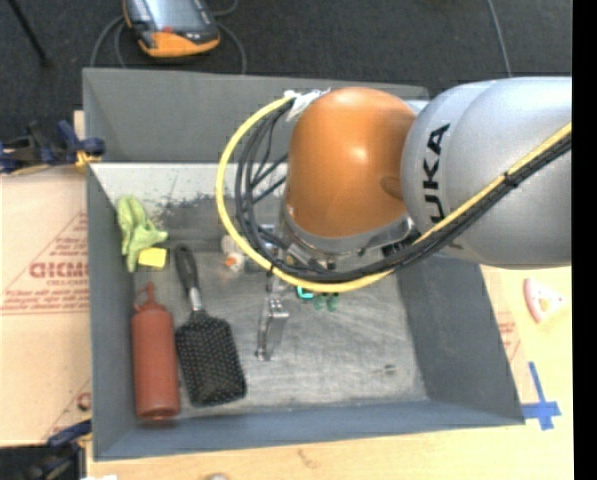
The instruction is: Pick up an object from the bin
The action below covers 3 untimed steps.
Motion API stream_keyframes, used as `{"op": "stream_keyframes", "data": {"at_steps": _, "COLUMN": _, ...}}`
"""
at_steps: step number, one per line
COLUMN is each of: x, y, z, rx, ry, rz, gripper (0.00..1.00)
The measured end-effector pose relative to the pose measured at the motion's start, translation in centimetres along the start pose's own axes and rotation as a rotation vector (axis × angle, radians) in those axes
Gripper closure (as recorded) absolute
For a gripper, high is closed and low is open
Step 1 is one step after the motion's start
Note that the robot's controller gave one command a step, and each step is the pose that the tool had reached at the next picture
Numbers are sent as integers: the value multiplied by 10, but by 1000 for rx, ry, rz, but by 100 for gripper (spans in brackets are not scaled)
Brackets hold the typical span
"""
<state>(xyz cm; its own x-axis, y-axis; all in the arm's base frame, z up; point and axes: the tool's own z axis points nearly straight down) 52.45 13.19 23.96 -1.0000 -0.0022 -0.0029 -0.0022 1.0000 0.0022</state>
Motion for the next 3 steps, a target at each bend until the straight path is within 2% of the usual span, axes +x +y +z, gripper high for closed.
{"op": "stream_keyframes", "data": {"at_steps": 1, "x": 4, "y": 15, "z": 41, "rx": 1, "ry": -7, "rz": -55, "gripper": 0}}
{"op": "stream_keyframes", "data": {"at_steps": 2, "x": 34, "y": 27, "z": 69, "rx": 3, "ry": 3, "rz": -261, "gripper": 0}}
{"op": "stream_keyframes", "data": {"at_steps": 3, "x": 37, "y": 35, "z": 125, "rx": -1, "ry": -5, "rz": -310, "gripper": 0}}
